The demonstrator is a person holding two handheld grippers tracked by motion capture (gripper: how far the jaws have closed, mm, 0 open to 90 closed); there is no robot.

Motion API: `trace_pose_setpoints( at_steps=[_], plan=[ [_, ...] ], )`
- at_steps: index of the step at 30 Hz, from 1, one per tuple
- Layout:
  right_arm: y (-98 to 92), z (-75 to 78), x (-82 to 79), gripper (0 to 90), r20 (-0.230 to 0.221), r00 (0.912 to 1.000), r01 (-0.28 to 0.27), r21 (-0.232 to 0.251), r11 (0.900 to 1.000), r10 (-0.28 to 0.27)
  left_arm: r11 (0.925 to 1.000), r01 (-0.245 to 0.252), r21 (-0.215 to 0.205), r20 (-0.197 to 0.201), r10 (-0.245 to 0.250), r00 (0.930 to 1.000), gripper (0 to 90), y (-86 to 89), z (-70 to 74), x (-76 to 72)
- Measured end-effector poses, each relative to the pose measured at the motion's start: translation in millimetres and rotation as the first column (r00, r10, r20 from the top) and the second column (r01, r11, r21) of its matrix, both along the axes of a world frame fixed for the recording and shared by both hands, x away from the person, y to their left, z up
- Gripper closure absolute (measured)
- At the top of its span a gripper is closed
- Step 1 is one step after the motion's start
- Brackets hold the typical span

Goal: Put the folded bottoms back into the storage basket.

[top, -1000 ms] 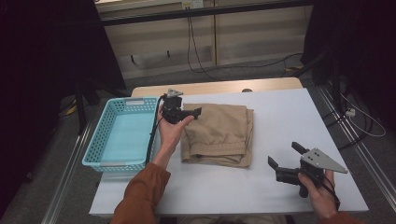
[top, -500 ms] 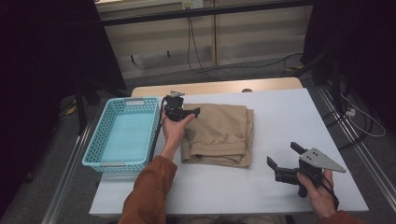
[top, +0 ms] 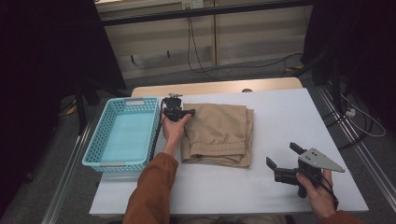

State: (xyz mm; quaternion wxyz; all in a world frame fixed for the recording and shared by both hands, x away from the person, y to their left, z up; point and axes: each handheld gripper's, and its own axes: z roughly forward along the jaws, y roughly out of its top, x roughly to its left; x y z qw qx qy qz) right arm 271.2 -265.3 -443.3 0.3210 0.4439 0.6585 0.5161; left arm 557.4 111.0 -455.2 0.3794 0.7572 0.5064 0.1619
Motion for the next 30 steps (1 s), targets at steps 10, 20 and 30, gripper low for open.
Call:
trace_pose_setpoints(
  at_steps=[10, 20, 30],
  plan=[
    [1.0, -0.4, 0.3, 1.8, -0.002, 1.0000, -0.003, -0.006, 1.000, 0.003, 0.9998, 0.008, 0.019, -0.032, -0.008, 0.9995, 39.1, -1.9, -9.0, 1.5],
    [1.2, -0.9, 1.3, 1.8, -0.006, 1.0000, -0.002, -0.006, 1.000, 0.001, 0.9993, 0.026, -0.027, -0.001, -0.026, 0.9997, 51.5, -3.8, -13.1, 4.3],
    [1.9, -1.2, 1.5, 1.8, -0.007, 1.0000, -0.004, -0.008, 1.000, 0.004, 0.9960, 0.045, -0.078, -0.037, -0.048, 0.9982, 65.0, -11.1, -12.2, -1.8]
  ],
)
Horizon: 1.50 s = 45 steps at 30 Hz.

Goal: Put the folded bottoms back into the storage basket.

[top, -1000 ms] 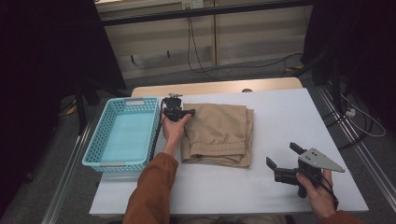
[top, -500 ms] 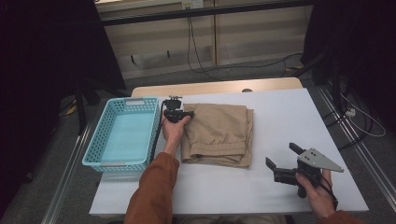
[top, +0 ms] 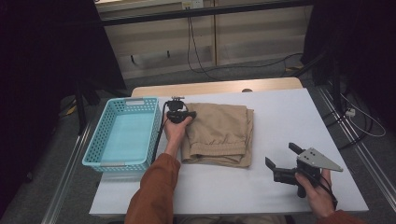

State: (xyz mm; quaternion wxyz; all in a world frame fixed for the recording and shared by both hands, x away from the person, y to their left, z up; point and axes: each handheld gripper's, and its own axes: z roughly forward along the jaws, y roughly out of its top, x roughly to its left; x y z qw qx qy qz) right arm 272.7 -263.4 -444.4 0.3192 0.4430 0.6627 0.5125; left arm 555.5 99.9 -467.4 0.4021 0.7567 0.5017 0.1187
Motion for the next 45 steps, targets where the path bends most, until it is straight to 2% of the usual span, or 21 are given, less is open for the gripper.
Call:
trace_pose_setpoints(
  at_steps=[5, 8, 10, 11, 16, 23, 27, 31, 35, 45],
  plan=[
    [0.3, -0.2, 0.2, 1.8, -0.001, 1.0000, -0.001, -0.002, 1.000, 0.001, 0.9991, -0.004, -0.042, -0.026, 0.003, 0.9996, 68.4, 3.8, -0.8, 0.7],
    [0.1, -0.3, 0.3, 1.8, -0.002, 1.0000, 0.000, -0.002, 1.000, 0.000, 0.9951, 0.012, -0.098, -0.057, -0.018, 0.9982, 79.4, 2.3, -2.9, -0.3],
    [0.0, -0.4, 0.4, 1.8, -0.003, 1.0000, 0.000, -0.003, 1.000, 0.000, 0.9964, 0.010, -0.084, -0.048, -0.014, 0.9987, 83.2, 1.2, -2.6, -1.9],
    [-0.1, -0.4, 0.5, 1.8, -0.004, 1.0000, 0.000, -0.002, 1.000, 0.000, 0.9950, 0.006, -0.100, -0.054, -0.011, 0.9985, 83.2, 0.9, -2.8, -2.3],
    [-0.4, -0.2, 0.6, 2.2, -0.008, 1.0000, 0.006, 0.004, 1.000, -0.006, 0.9939, -0.010, -0.110, -0.055, 0.004, 0.9985, 85.8, 2.0, -2.9, -3.5],
    [-1.1, -0.1, 0.9, 2.2, -0.009, 0.9999, 0.010, 0.008, 1.000, -0.010, 0.9918, -0.017, -0.126, -0.038, 0.013, 0.9992, 86.3, 2.9, -1.0, -6.7],
    [-1.2, 0.2, 1.3, 2.2, -0.011, 0.9997, 0.020, 0.012, 1.000, -0.020, 0.9890, -0.028, -0.145, -0.021, 0.025, 0.9995, 86.5, 2.3, 5.5, -9.0],
    [-1.2, 0.4, 1.4, 2.2, -0.011, 0.9997, 0.022, 0.013, 1.000, -0.022, 0.9891, -0.028, -0.145, -0.004, 0.027, 0.9996, 86.6, 0.7, 11.1, -11.4],
    [-1.0, 1.0, 0.6, 2.2, -0.003, 0.9998, 0.019, 0.009, 1.000, -0.018, 0.9853, -0.028, -0.168, 0.007, 0.029, 0.9995, 86.6, 2.2, 17.3, -12.8],
    [-1.5, 1.5, -0.4, 2.0, 0.008, 0.9999, 0.012, 0.005, 1.000, -0.012, 0.9819, 0.017, -0.189, 0.072, -0.003, 0.9974, 86.8, 4.9, 36.3, -20.4]
  ],
)
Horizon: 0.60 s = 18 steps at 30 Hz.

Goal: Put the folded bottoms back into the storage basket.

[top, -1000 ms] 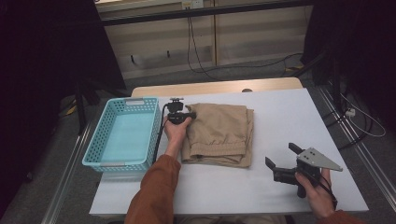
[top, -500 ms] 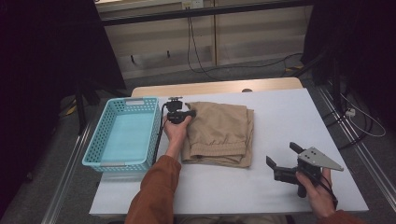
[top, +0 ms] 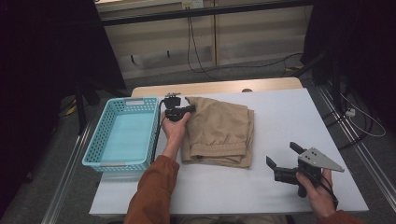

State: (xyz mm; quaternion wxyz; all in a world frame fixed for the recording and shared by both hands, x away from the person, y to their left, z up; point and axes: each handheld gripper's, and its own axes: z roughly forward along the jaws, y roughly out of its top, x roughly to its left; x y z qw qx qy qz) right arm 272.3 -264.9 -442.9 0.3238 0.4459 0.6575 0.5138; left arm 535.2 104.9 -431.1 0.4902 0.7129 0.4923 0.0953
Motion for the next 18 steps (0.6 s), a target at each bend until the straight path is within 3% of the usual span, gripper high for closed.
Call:
trace_pose_setpoints(
  at_steps=[18],
  plan=[
    [-0.4, 0.6, -0.6, 2.0, 0.005, 1.0000, -0.003, -0.001, 1.000, 0.003, 0.9986, 0.037, -0.037, 0.063, -0.035, 0.9974, 87.0, 0.3, 21.5, -9.9]
  ],
)
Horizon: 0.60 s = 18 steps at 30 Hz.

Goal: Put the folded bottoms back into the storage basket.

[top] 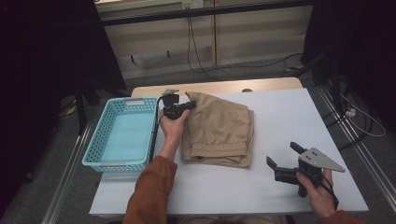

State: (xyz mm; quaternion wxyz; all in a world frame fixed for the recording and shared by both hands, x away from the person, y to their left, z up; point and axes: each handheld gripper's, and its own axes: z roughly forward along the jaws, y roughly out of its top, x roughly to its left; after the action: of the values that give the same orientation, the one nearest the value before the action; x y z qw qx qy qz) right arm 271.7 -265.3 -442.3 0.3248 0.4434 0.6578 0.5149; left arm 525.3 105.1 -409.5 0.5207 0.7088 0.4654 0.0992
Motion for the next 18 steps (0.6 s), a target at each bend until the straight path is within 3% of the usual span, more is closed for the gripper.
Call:
trace_pose_setpoints(
  at_steps=[5, 9, 18],
  plan=[
    [-0.2, -0.3, 0.6, 2.0, 0.000, 1.0000, 0.003, 0.000, 1.000, -0.003, 0.9999, 0.012, -0.005, 0.025, -0.012, 0.9996, 87.0, -1.0, 9.2, -3.2],
    [-1.2, 0.1, 0.4, 2.0, 0.004, 1.0000, 0.006, 0.002, 1.000, -0.006, 0.9998, 0.010, 0.016, 0.038, -0.011, 0.9992, 87.0, -1.6, 16.0, -4.5],
    [-1.3, 0.1, 0.5, 2.0, 0.003, 1.0000, 0.007, 0.003, 1.000, -0.007, 1.0000, 0.005, 0.004, 0.075, -0.005, 0.9972, 87.1, 6.4, 33.8, -8.0]
  ],
)
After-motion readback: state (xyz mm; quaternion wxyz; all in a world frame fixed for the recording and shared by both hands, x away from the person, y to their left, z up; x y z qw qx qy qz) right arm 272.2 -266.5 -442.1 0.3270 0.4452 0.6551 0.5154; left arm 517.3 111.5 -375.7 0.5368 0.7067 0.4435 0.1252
